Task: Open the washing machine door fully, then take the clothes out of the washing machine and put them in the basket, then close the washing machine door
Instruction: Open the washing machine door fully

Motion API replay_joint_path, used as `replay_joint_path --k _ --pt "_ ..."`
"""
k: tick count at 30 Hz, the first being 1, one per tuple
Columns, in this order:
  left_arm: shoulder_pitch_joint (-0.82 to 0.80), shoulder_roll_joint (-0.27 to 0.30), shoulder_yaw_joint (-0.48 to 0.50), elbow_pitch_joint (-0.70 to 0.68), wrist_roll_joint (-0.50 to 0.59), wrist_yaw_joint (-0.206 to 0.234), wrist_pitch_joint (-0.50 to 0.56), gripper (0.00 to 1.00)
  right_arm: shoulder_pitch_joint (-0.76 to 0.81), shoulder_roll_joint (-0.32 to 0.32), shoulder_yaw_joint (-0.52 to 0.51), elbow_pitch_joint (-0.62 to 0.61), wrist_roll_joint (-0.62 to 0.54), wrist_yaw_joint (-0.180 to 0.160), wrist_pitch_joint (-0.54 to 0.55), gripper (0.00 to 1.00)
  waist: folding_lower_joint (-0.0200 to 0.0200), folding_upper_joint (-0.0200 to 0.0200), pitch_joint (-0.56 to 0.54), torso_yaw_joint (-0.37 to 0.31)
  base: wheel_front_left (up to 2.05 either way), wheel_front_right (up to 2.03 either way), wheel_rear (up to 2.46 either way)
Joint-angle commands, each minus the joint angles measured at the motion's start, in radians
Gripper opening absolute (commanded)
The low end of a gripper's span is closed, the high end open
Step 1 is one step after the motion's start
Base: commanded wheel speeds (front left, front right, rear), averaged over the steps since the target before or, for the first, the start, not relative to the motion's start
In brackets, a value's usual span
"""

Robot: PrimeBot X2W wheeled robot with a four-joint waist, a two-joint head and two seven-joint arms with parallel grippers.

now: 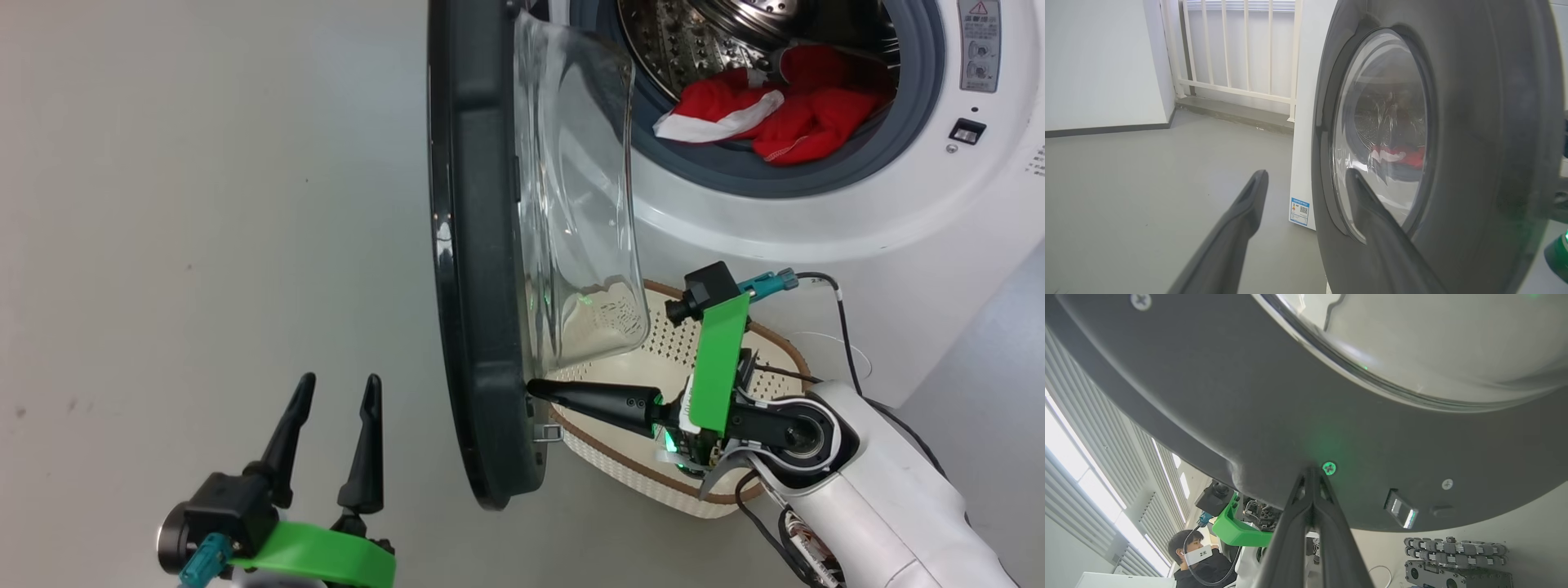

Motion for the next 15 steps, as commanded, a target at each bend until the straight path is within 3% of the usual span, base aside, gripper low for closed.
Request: replay_joint_path --k 1,3,4,5,6,10,15 --pt "-0.001 0.016 0.036 -0.02 -0.006 0.008 -0.005 1.0 -0.032 0.023 0.006 -0.02 -0.012 0.007 -0.011 0.0 0.0 0.0 -0.002 -0.001 0.0 0.0 0.0" --pt "-0.002 0.016 0.035 -0.015 -0.006 0.007 -0.005 1.0 -0.029 0.018 0.003 -0.017 -0.03 0.007 -0.026 0.0 0.0 0.0 -0.004 -0.002 0.0 0.0 0.0" --pt "-0.003 0.016 0.035 -0.013 -0.006 0.007 -0.005 1.0 -0.026 0.014 -0.001 -0.016 -0.041 0.007 -0.039 0.11 0.0 0.0 -0.006 -0.003 0.0 0.0 0.0" --pt "-0.004 0.016 0.034 -0.01 -0.006 0.006 -0.005 1.0 -0.023 0.011 -0.007 -0.014 -0.051 0.007 -0.054 0.67 0.0 0.0 -0.007 -0.003 0.0 0.0 0.0" --pt "-0.006 0.016 0.034 -0.007 -0.006 0.005 -0.005 1.0 -0.02 0.01 -0.013 -0.011 -0.057 0.007 -0.067 1.0 0.0 0.0 -0.009 -0.004 0.0 0.0 0.0" --pt "-0.01 0.016 0.032 0.005 -0.005 0.004 -0.005 1.0 -0.009 -0.011 -0.035 -0.023 -0.1 0.007 -0.125 1.0 0.0 0.0 -0.016 -0.007 0.0 0.0 0.0" --pt "-0.012 0.016 0.026 0.015 -0.006 0.003 -0.005 1.0 0.01 -0.063 -0.033 -0.041 -0.247 0.007 -0.271 1.0 0.0 0.0 -0.027 -0.01 0.0 0.0 0.0"
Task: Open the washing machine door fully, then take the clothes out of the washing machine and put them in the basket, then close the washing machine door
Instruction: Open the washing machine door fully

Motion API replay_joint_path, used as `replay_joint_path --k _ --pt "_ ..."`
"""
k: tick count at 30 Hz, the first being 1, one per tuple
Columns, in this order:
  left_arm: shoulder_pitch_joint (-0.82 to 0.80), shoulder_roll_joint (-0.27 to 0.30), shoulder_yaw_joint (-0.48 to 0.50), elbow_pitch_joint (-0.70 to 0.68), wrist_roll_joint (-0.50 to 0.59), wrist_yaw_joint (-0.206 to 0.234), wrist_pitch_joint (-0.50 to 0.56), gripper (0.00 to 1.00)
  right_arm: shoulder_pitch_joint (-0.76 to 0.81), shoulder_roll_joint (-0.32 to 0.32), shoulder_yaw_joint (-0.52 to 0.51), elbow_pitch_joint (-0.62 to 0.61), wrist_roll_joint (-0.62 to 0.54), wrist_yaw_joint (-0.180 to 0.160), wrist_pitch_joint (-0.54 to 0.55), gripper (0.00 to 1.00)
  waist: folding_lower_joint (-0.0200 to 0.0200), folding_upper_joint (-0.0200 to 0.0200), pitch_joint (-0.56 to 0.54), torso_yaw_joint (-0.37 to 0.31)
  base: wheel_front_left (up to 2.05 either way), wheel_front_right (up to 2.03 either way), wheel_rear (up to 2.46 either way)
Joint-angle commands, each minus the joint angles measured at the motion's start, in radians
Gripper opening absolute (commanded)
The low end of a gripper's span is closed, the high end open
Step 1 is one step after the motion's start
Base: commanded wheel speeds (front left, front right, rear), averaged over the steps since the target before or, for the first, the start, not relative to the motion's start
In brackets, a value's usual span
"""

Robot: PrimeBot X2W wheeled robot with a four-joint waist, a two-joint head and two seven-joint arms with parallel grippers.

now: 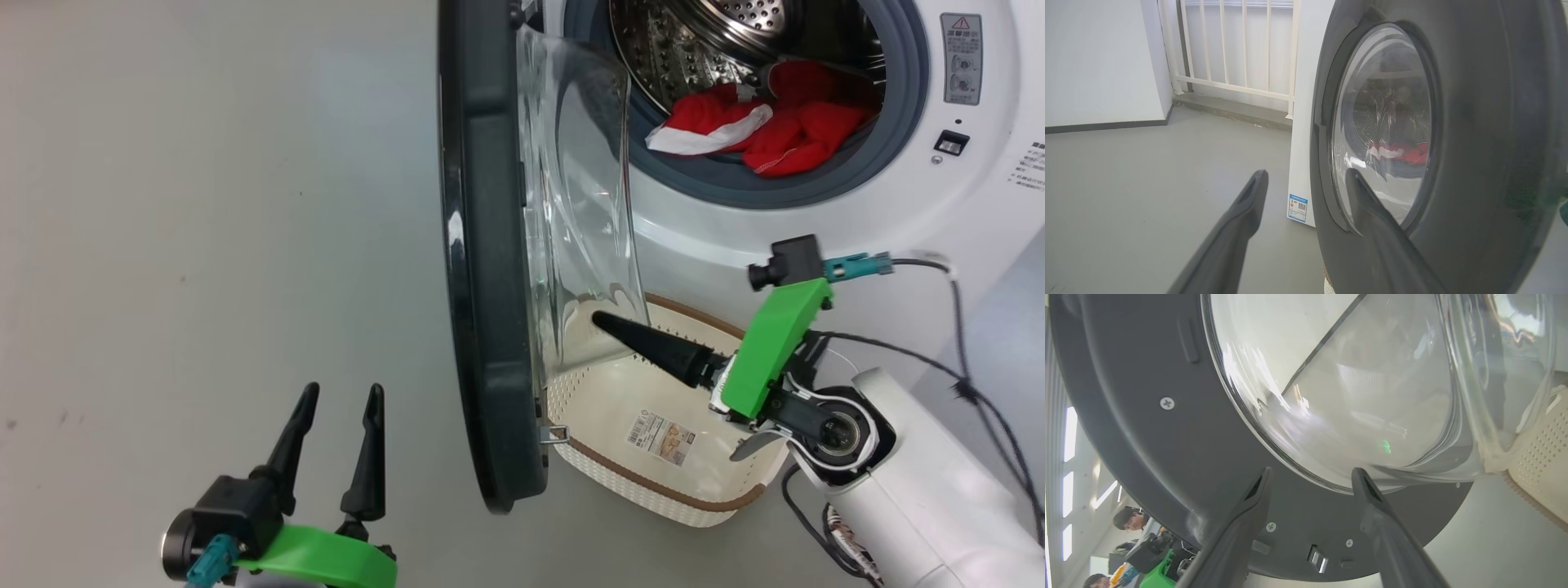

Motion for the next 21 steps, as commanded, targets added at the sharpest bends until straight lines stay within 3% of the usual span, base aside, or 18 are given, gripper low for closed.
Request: replay_joint_path --k 1,11,21 --pt "-0.012 0.015 0.032 -0.019 -0.006 0.002 -0.005 1.0 0.004 0.002 0.003 -0.031 -0.027 0.007 -0.022 1.0 0.0 0.0 -0.003 -0.001 0.0 0.0 0.0" --pt "-0.011 0.015 0.041 -0.005 0.021 0.0 -0.005 1.0 0.045 -0.103 0.108 -0.023 -0.427 0.007 -0.394 1.0 0.0 0.0 -0.027 -0.023 0.0 0.0 0.0" --pt "-0.017 0.015 0.06 -0.027 0.032 0.01 -0.005 1.0 0.053 -0.104 0.085 0.097 -0.722 0.007 -0.707 1.0 0.0 0.0 -0.027 -0.049 0.0 0.0 0.0"
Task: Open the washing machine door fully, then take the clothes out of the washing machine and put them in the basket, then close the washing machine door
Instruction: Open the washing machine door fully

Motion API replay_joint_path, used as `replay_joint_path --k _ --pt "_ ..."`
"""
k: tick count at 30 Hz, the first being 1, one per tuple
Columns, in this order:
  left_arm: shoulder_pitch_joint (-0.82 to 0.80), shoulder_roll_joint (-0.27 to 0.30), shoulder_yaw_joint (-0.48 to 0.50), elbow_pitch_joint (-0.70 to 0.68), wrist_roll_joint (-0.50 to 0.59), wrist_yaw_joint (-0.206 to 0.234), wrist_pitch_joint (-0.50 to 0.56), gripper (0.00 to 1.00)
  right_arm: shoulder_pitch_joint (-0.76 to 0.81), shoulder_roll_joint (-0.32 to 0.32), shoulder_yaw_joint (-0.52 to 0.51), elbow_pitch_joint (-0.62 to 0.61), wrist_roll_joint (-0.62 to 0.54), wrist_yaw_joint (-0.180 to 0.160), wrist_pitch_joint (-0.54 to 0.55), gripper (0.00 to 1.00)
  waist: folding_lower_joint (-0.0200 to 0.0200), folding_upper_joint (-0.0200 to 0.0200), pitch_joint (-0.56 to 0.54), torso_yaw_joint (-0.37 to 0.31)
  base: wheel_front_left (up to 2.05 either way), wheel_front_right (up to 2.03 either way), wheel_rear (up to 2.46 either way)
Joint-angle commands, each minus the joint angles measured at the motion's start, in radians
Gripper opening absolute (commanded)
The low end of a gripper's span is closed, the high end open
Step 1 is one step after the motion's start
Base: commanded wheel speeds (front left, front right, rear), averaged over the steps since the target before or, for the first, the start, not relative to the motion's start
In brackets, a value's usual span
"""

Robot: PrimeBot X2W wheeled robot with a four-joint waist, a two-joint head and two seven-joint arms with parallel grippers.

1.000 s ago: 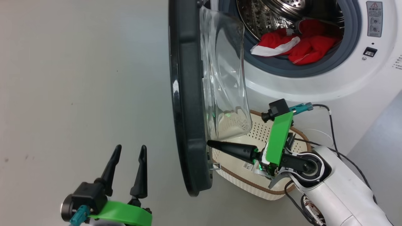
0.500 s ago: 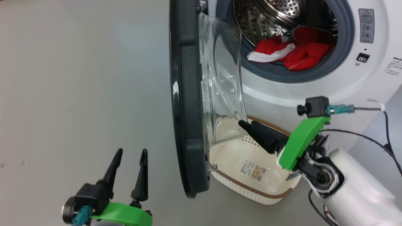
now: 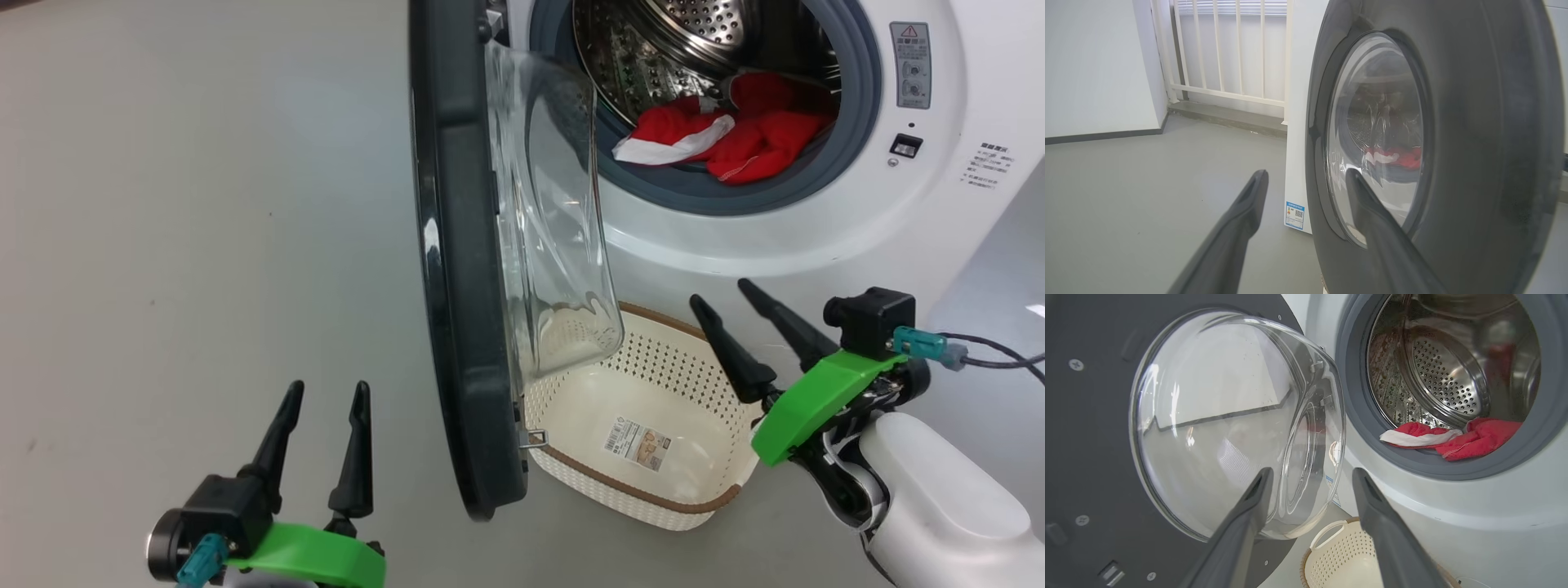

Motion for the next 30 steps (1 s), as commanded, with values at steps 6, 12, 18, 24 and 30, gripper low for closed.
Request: replay_joint_path --k 6,12,18,24,30 --pt "-0.011 0.013 0.034 -0.049 0.017 0.004 -0.005 1.0 0.034 0.048 -0.098 0.01 -0.224 0.007 -0.085 1.0 0.0001 0.0 0.004 -0.01 0.0 0.0 0.0" --pt "-0.008 0.013 0.034 -0.068 0.01 0.012 -0.005 1.0 0.122 0.107 -0.234 -0.08 -0.373 0.007 -0.088 1.0 0.0001 0.0 0.009 -0.009 0.0 0.0 0.0" --pt "-0.004 0.013 0.031 -0.081 0.016 0.016 -0.005 1.0 0.205 0.17 -0.339 -0.187 -0.5 0.007 -0.088 1.0 0.0001 0.0 0.014 -0.008 0.0 0.0 0.0" --pt "-0.006 0.013 0.029 -0.087 0.02 0.017 -0.005 1.0 0.265 0.21 -0.382 -0.252 -0.56 0.007 -0.089 1.0 0.0001 0.0 0.014 -0.006 0.0 0.0 0.0" --pt "-0.006 0.013 0.023 -0.09 0.022 0.018 -0.005 1.0 0.318 0.232 -0.399 -0.308 -0.599 0.007 -0.089 1.0 0.0001 0.0 0.017 -0.005 0.0 0.0 0.0"
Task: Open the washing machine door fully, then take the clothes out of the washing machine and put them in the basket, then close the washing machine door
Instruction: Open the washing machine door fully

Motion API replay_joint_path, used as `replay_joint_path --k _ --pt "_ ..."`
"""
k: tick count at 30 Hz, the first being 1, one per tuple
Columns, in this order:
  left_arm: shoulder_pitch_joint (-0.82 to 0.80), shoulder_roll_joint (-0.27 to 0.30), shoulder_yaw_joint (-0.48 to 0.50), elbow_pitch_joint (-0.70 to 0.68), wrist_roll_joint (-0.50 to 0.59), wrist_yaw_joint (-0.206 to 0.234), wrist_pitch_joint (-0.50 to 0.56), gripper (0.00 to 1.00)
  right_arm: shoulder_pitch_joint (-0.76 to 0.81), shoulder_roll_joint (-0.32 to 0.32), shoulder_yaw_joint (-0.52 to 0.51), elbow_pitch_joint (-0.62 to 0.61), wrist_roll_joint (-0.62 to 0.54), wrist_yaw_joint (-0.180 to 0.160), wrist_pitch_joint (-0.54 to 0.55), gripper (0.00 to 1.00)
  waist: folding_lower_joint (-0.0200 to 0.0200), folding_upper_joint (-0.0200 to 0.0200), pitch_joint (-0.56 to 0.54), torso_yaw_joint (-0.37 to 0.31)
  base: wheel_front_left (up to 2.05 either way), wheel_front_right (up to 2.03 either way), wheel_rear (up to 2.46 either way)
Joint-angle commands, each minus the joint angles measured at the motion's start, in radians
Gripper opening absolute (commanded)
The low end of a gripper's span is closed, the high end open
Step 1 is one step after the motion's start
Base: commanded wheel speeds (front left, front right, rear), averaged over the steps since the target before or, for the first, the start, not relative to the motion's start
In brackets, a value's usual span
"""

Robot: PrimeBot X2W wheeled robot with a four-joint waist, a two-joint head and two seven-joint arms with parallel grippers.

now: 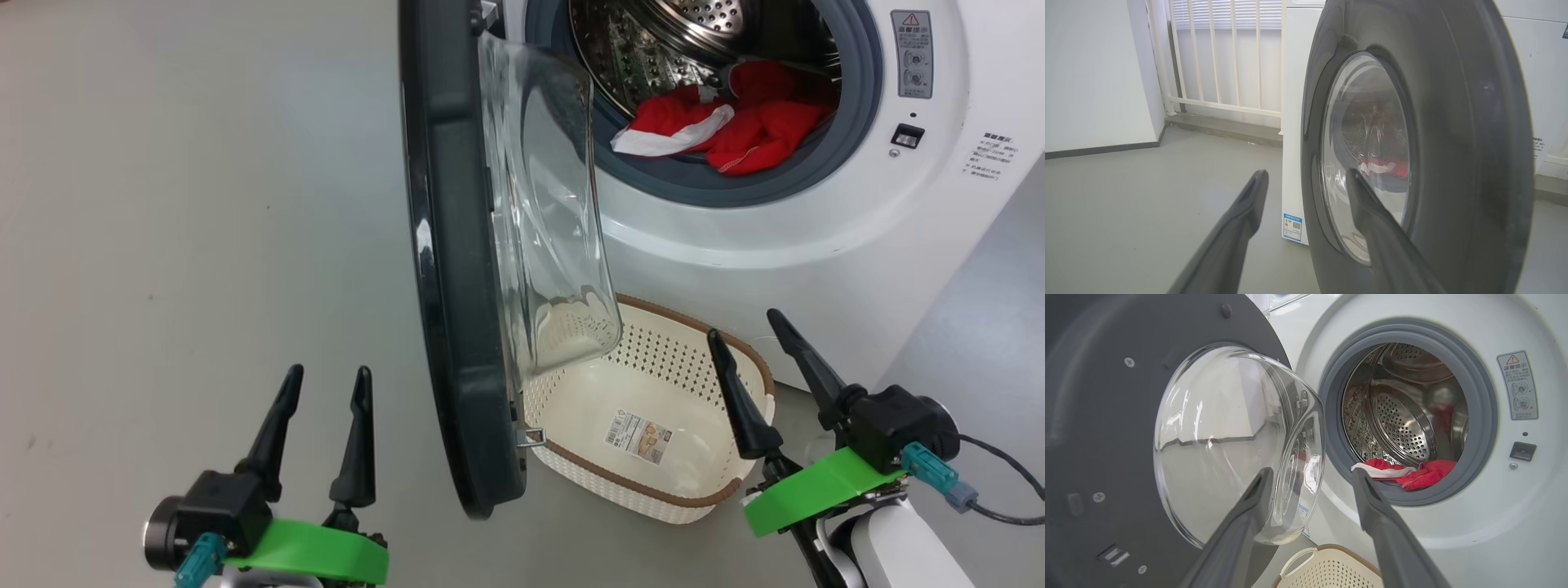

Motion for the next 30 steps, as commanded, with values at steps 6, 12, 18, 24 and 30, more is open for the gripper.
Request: replay_joint_path --k 6,12,18,24,30 --pt "-0.005 0.011 0.023 -0.028 0.007 0.012 -0.005 1.0 0.019 0.012 0.007 -0.048 -0.016 0.006 -0.006 1.0 0.0 0.0 0.0 -0.001 0.0 0.0 0.0" --pt "-0.006 0.011 0.023 -0.022 0.006 0.009 -0.005 1.0 0.025 0.014 0.007 -0.051 -0.016 0.006 -0.006 1.0 0.0 0.0 0.001 -0.003 0.0 0.0 0.0" --pt "-0.006 0.011 0.024 -0.017 0.007 0.005 -0.005 1.0 0.027 0.014 0.013 -0.05 0.009 0.006 -0.006 1.0 0.0 0.0 0.002 -0.005 0.0 0.0 0.0" --pt "-0.006 0.011 0.022 -0.012 0.011 0.003 -0.005 0.7 0.032 0.014 0.016 -0.045 0.01 0.006 -0.006 1.0 0.0 0.0 0.002 -0.007 0.0 0.0 0.0" --pt "-0.017 0.011 0.02 -0.02 0.021 -0.002 -0.005 0.0 0.032 0.014 0.016 -0.041 0.01 0.006 -0.006 1.0 0.0 0.0 0.001 -0.007 0.0 0.0 0.0"
